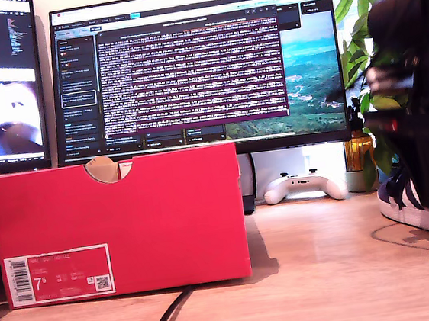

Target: Pack the blue shoes by picking the first shoe and placing it inside the red shoebox, left side, then picking and rotating the second shoe and placing it in the shoebox

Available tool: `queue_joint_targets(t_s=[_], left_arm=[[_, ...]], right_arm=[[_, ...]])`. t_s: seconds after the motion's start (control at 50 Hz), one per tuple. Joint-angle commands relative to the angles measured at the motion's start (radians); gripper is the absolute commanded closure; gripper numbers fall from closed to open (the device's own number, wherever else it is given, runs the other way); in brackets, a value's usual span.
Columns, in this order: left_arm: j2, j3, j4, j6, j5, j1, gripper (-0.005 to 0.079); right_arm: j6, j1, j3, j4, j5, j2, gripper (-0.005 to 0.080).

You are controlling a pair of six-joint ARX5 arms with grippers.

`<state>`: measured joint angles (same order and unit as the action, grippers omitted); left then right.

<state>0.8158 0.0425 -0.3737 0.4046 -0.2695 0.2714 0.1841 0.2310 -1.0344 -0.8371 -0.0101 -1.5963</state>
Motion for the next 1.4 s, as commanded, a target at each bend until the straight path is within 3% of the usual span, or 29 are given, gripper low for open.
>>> queue_joint_targets(t_s=[0.0, 0.08, 0.36, 0.84, 1.1, 1.38], left_arm=[[0.003, -0.024, -0.007, -0.011, -0.003, 0.004, 0.0764], [0.003, -0.024, -0.006, -0.011, -0.003, 0.004, 0.0764], [0.003, -0.024, 0.011, -0.012, -0.003, 0.004, 0.0764], [0.003, -0.024, 0.010, -0.013, -0.002, 0.004, 0.0764], [0.003, -0.024, 0.010, -0.020, -0.002, 0.004, 0.0764], [0.003, -0.024, 0.011, -0.020, -0.002, 0.004, 0.0764]], right_arm=[[-0.004, 0.005, -0.013, 0.008, 0.004, -0.023, 0.0623], [-0.034, 0.005, -0.013, 0.028, 0.003, -0.029, 0.0770], [-0.027, 0.005, -0.031, 0.014, 0.003, -0.029, 0.0765], [0.046, 0.033, -0.284, -0.212, 0.002, -0.029, 0.0764], [0.114, 0.135, -0.450, -0.243, -0.029, -0.029, 0.0764], [0.280, 0.287, -0.583, -0.146, -0.131, -0.029, 0.0764]])
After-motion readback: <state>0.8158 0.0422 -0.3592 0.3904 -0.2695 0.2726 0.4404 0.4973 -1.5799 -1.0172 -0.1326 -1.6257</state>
